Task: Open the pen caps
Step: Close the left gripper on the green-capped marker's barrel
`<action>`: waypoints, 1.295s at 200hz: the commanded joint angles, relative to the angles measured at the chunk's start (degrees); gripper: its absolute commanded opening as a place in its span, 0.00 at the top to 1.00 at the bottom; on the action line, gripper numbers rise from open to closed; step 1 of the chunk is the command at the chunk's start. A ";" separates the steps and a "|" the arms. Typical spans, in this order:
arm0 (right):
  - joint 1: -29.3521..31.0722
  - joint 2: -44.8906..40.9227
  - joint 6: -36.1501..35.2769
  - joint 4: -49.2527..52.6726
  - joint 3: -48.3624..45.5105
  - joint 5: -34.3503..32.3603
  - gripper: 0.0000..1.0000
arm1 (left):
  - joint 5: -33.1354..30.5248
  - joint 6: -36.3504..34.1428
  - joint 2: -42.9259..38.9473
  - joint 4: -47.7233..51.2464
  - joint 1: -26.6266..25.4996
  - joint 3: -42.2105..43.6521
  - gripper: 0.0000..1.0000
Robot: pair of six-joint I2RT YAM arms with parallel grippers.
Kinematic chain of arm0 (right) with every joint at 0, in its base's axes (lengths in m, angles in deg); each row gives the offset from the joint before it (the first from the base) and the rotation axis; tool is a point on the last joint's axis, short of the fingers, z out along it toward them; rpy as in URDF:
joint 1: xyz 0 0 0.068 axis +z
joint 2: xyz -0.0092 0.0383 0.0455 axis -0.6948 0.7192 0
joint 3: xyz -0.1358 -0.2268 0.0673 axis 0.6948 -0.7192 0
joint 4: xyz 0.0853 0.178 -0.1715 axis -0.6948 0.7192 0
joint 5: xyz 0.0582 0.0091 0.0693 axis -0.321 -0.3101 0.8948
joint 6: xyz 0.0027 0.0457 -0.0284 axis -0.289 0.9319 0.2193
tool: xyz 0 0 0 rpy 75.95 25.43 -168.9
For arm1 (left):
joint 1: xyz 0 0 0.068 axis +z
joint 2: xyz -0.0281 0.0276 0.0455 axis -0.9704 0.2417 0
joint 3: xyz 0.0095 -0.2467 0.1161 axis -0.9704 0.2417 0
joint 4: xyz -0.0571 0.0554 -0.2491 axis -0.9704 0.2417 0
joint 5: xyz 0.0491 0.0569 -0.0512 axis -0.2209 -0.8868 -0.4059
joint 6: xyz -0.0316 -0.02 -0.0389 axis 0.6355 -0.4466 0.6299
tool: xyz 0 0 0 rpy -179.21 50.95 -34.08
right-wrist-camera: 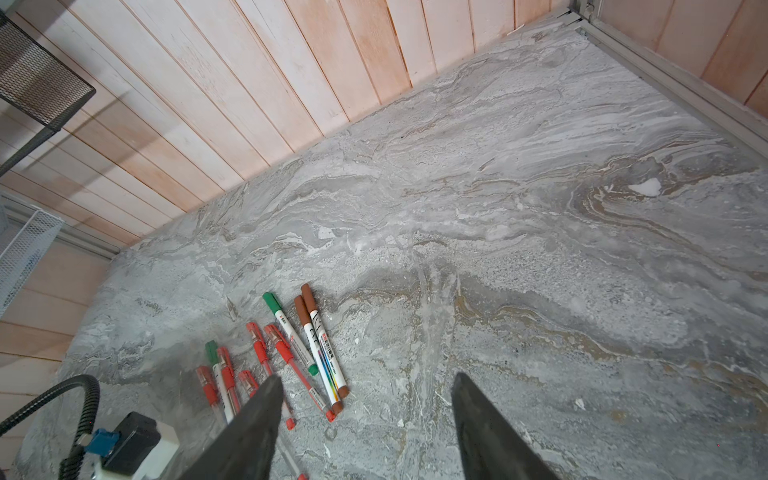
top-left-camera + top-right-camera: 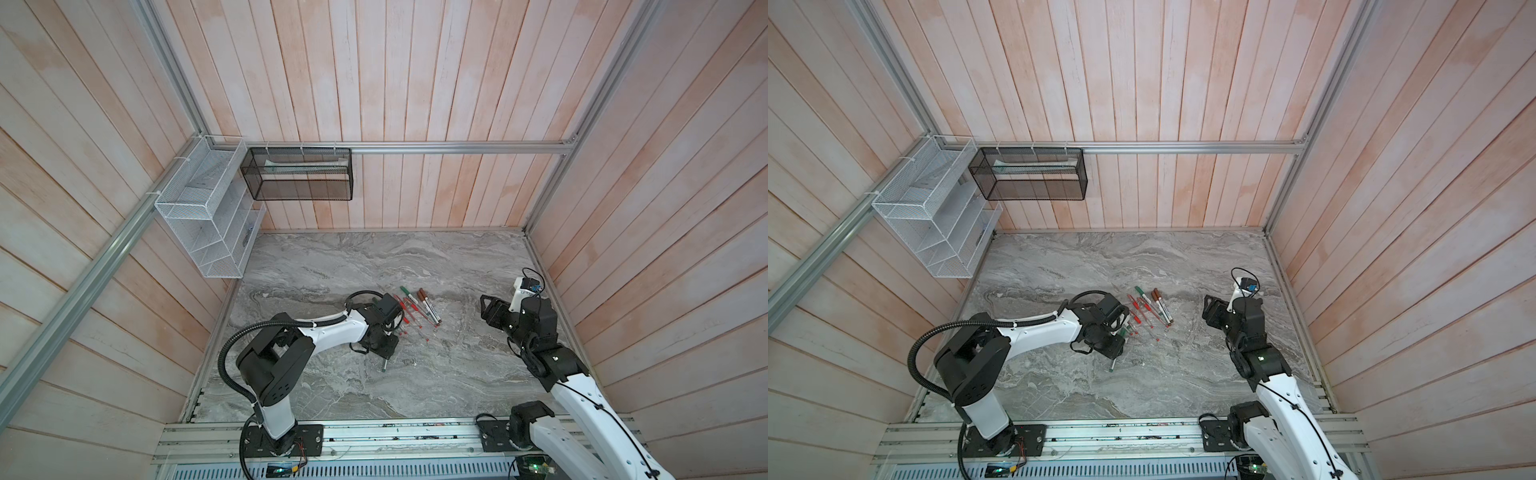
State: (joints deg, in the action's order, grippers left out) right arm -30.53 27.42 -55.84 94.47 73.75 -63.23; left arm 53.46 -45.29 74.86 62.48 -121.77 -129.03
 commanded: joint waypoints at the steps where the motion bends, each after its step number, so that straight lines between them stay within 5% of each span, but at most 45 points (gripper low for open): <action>1: 0.35 -0.02 -0.11 1.25 0.97 -0.51 0.35 | -0.54 0.57 -0.06 -0.14 0.01 1.93 0.56; 111: 0.36 2.17 0.99 1.51 3.82 0.69 0.35 | 0.35 1.03 -1.50 0.14 -0.47 3.37 0.91; 188: 2.07 12.43 4.15 -4.57 12.50 6.86 0.36 | 1.67 -2.82 -13.85 -3.00 1.62 6.25 1.00; 259: 6.08 21.37 10.90 -23.89 15.35 15.61 0.37 | 12.47 -9.09 -26.00 -6.90 16.57 -7.84 1.00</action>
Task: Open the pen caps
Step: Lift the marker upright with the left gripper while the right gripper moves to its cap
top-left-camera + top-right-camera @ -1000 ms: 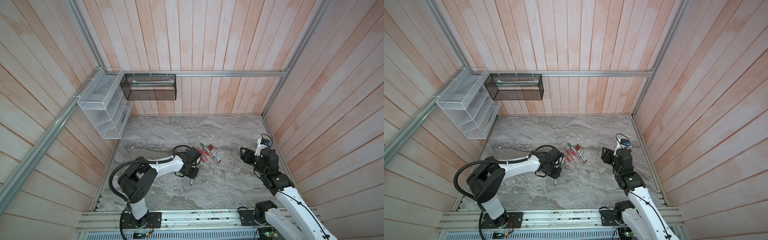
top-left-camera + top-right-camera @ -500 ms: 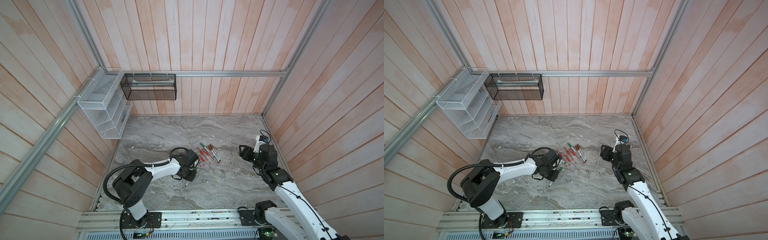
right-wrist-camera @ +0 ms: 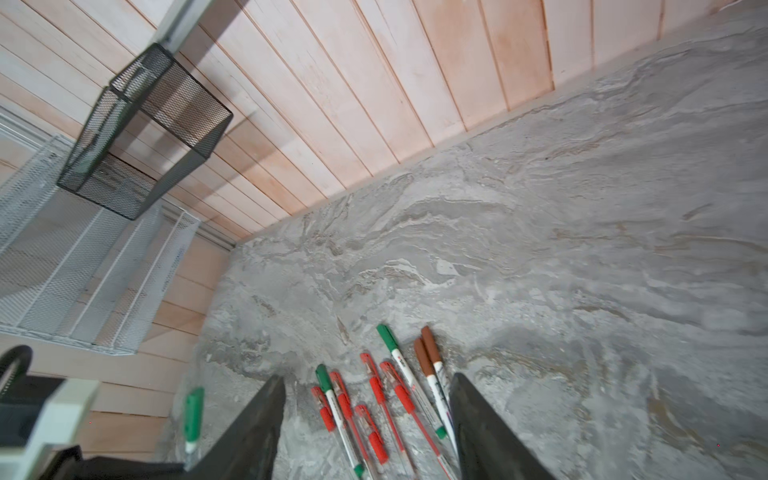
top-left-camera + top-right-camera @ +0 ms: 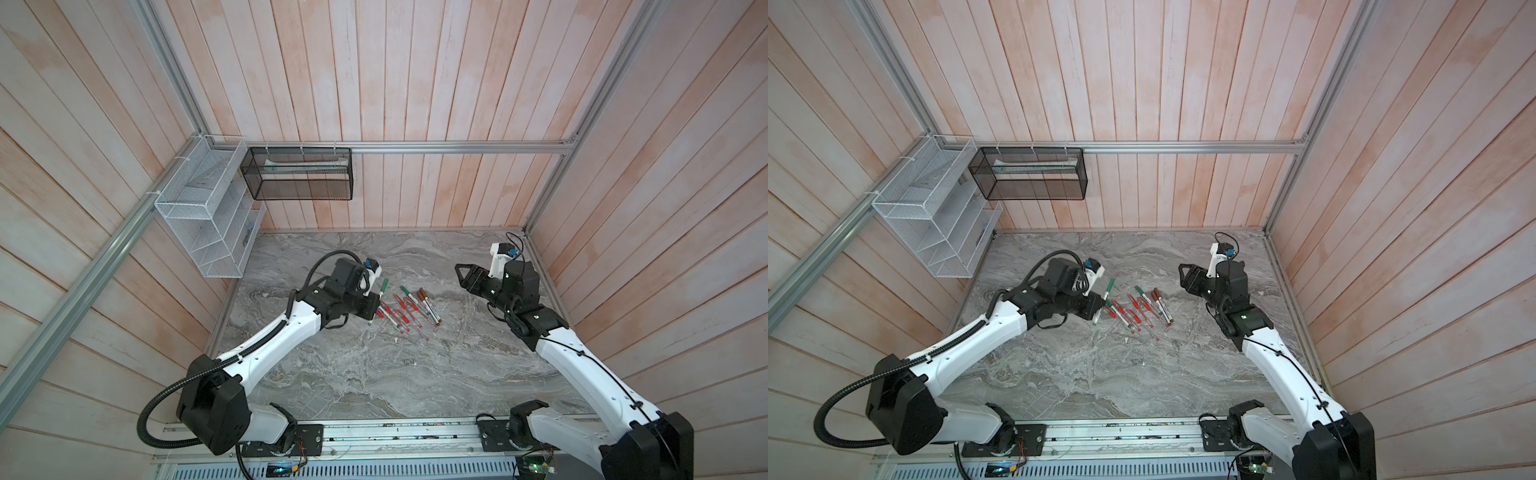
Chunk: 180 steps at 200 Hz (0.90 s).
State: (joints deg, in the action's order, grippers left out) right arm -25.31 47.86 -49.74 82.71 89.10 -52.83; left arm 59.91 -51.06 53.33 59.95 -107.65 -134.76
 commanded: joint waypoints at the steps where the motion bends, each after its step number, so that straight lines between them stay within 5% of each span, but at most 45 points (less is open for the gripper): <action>1: 0.92 0.97 4.94 -12.77 -0.04 5.23 0.37 | 6.16 -3.32 -4.72 -4.90 2.50 -2.06 1.00; 36: 1.81 3.61 7.46 -23.16 0.73 11.35 0.37 | 15.58 -4.44 -2.08 -11.14 4.63 -5.92 1.00; 57: 2.22 3.73 8.03 -27.43 0.14 13.18 0.37 | 32.48 3.56 -0.41 -19.36 8.71 -2.06 1.00; 70: 2.29 3.90 8.33 -30.59 -0.81 15.36 0.38 | 46.71 11.17 -0.58 -30.66 12.12 3.50 1.00; 82: 2.41 4.64 8.60 -31.19 -0.54 17.49 0.39 | 52.56 19.08 -1.67 -42.22 15.23 8.80 1.00; 128: 7.69 11.23 12.01 -39.52 -0.89 20.83 0.42 | 59.12 26.45 -4.01 -59.47 20.03 17.68 1.00; 180: 14.78 23.16 18.50 -46.64 5.72 22.89 0.50 | 60.22 28.19 -3.67 -67.61 20.66 22.01 1.00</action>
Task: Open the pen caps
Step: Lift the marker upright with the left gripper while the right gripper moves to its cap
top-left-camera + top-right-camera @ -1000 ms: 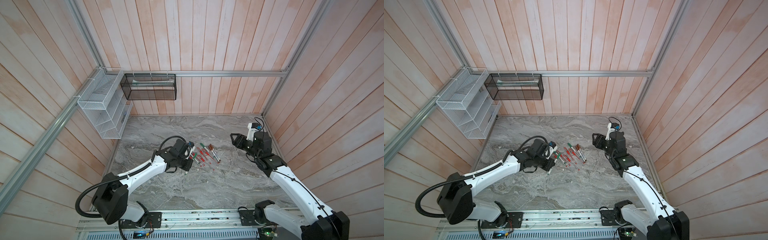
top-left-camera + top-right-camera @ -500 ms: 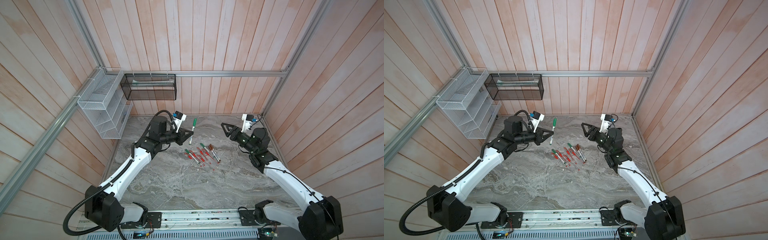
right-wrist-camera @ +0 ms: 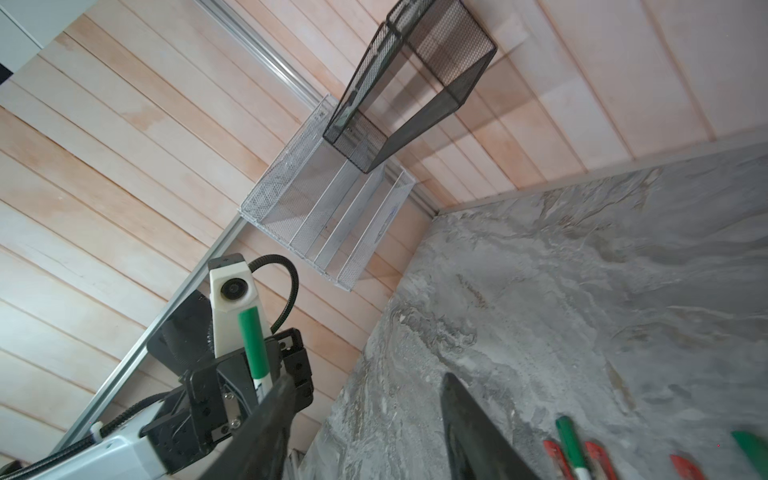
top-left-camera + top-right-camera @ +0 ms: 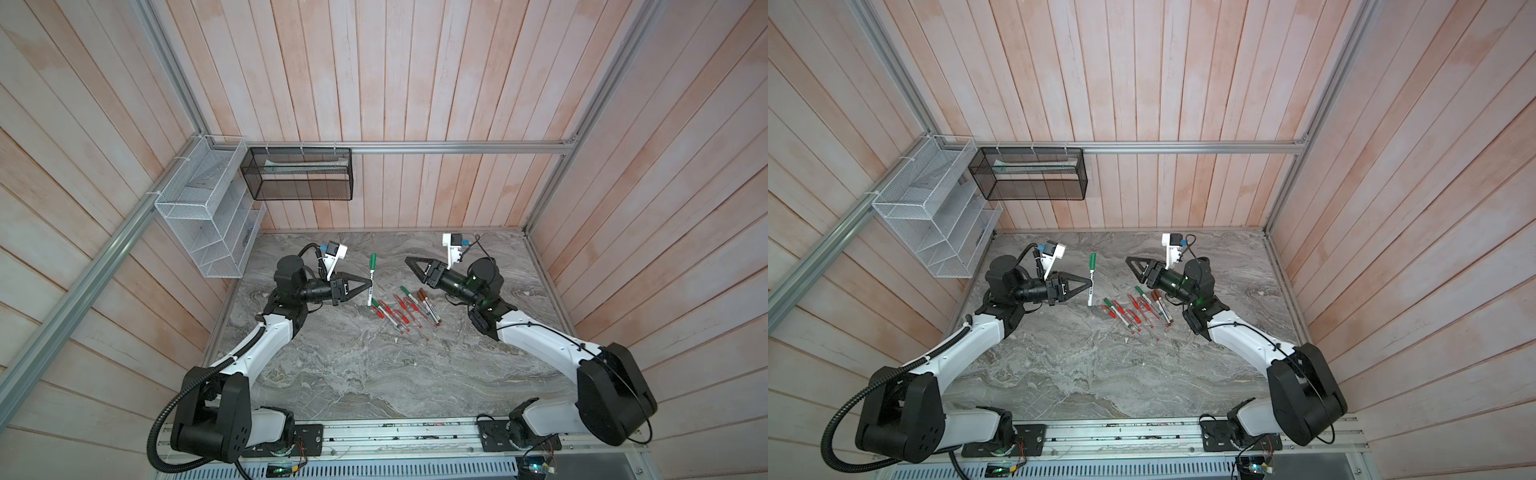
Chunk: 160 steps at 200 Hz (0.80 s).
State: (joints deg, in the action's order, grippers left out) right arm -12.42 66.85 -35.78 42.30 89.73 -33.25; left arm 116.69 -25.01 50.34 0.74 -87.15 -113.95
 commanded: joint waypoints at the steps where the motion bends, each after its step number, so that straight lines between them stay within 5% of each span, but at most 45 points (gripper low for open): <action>1: 1.98 4.38 4.68 -6.27 5.39 3.46 0.50 | 3.46 2.07 -0.67 -8.24 0.20 1.15 1.00; 91: 7.14 10.21 5.68 -8.99 11.05 7.13 0.54 | 0.86 -9.87 -0.31 6.26 0.07 -1.10 1.00; 160: 8.65 13.12 5.80 -8.90 13.11 8.80 0.78 | 0.23 -10.65 0.10 9.09 0.17 -2.04 1.00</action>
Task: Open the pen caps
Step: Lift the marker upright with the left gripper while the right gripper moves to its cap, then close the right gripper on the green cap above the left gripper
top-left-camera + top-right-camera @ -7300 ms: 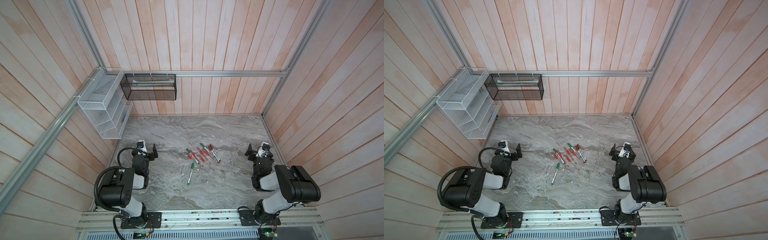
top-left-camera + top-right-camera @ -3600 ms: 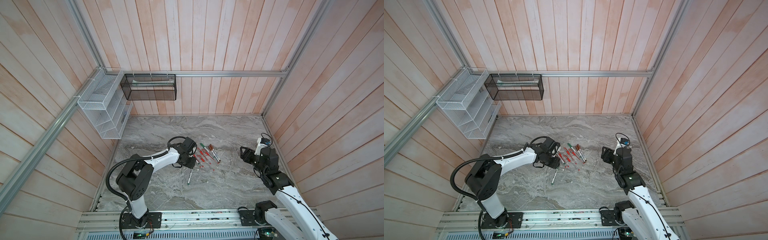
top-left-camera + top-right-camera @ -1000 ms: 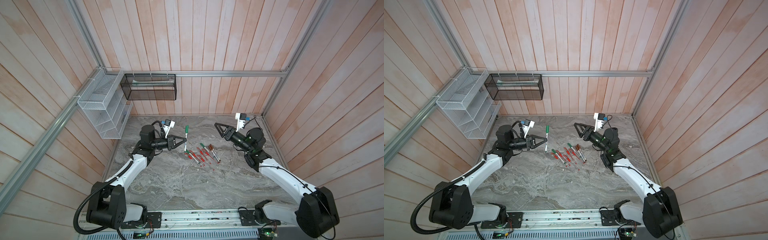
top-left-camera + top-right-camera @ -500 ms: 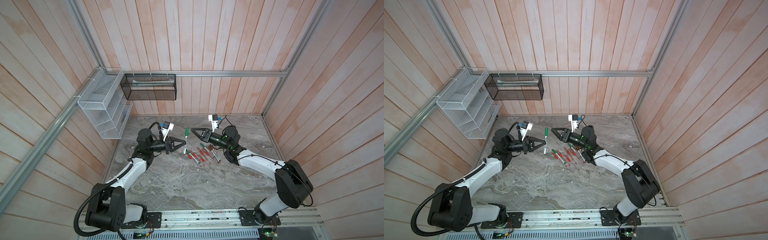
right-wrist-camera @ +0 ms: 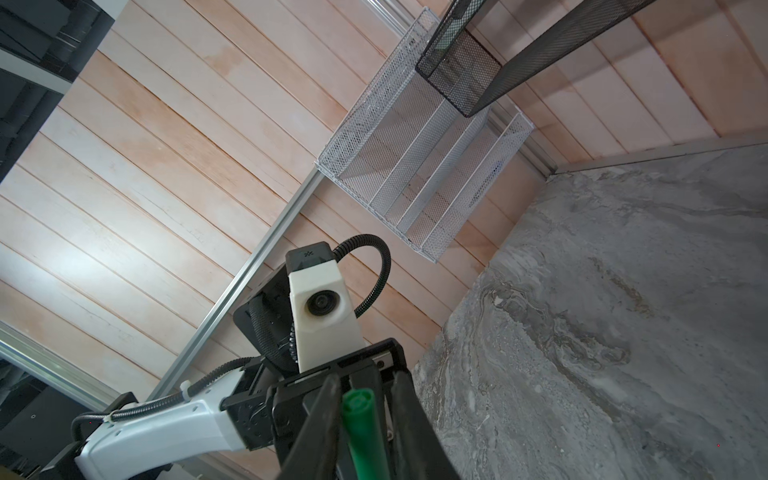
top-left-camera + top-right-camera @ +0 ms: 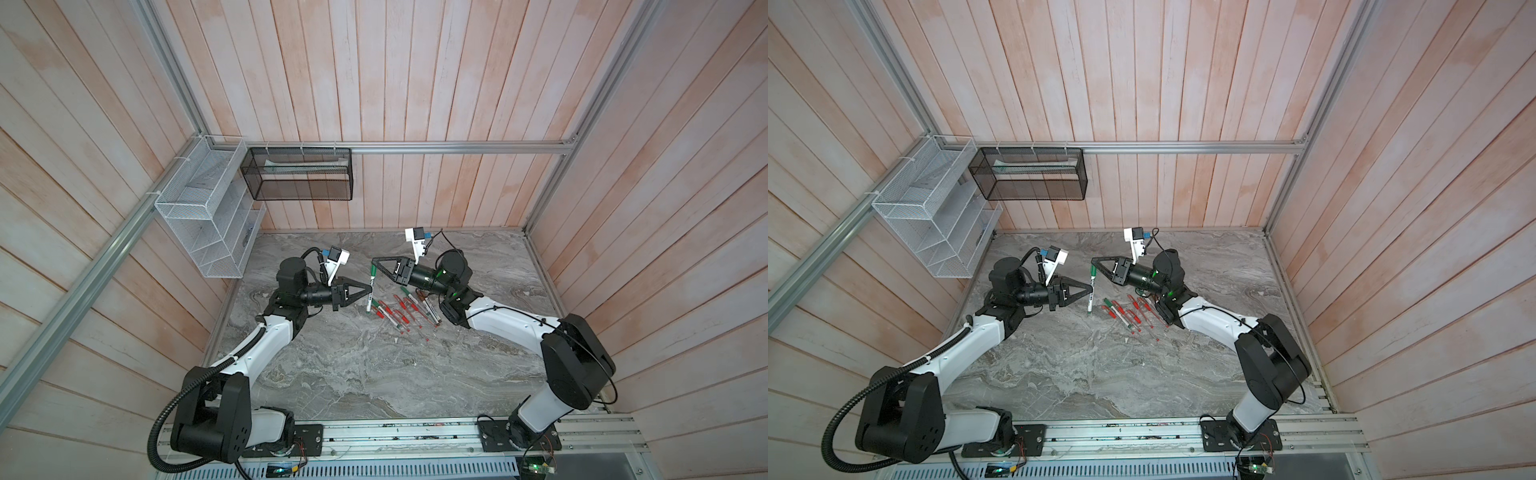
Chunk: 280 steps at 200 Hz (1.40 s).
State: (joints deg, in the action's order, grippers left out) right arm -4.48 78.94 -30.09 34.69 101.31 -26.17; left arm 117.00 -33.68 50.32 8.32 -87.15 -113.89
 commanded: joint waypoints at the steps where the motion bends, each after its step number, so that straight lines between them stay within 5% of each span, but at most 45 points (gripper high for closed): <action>1: 0.81 1.04 0.07 -1.36 1.51 1.76 0.78 | -0.12 -1.94 0.05 1.44 0.16 -2.08 1.00; 44: 1.08 1.95 0.24 -1.70 1.32 1.64 0.83 | -0.34 -0.37 0.32 0.05 0.39 -2.20 1.00; 80: 0.77 2.18 -0.59 -1.11 2.16 1.59 1.00 | -0.77 -0.06 0.34 -1.22 0.24 -1.40 1.00; 103: 0.73 1.94 -0.50 -2.13 2.12 1.52 1.00 | -1.74 -0.78 0.33 -0.70 0.25 -0.86 0.68; 129: 0.65 2.11 -0.59 -1.67 2.28 1.52 1.00 | -1.72 -0.11 0.32 -1.17 0.10 -0.81 0.65; 145: 0.63 2.07 -0.41 -2.61 1.71 1.14 1.00 | -1.74 -0.15 0.33 -1.25 0.14 -0.76 0.66; 166: 0.51 2.71 -0.33 -3.95 1.44 1.07 1.00 | -1.83 -0.54 0.25 -1.52 -0.22 -0.37 0.84; 223: 0.22 3.49 -0.85 -3.49 3.48 0.74 1.00 | -2.13 -1.10 0.92 -0.20 -1.36 -0.46 0.71; 245: 0.11 3.28 -0.94 -4.50 3.24 0.65 1.00 | -2.14 -1.41 0.96 0.56 -1.69 -1.00 1.00; 280: -1.57 2.17 -0.33 -4.72 2.30 -0.01 1.00 | -2.54 -3.15 -0.08 3.05 -1.61 -0.46 1.00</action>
State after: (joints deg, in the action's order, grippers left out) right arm -4.70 81.91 -32.04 32.33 102.80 -25.12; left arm 113.92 -33.31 50.86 9.48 -88.37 -114.13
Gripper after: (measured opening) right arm 0.135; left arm 0.091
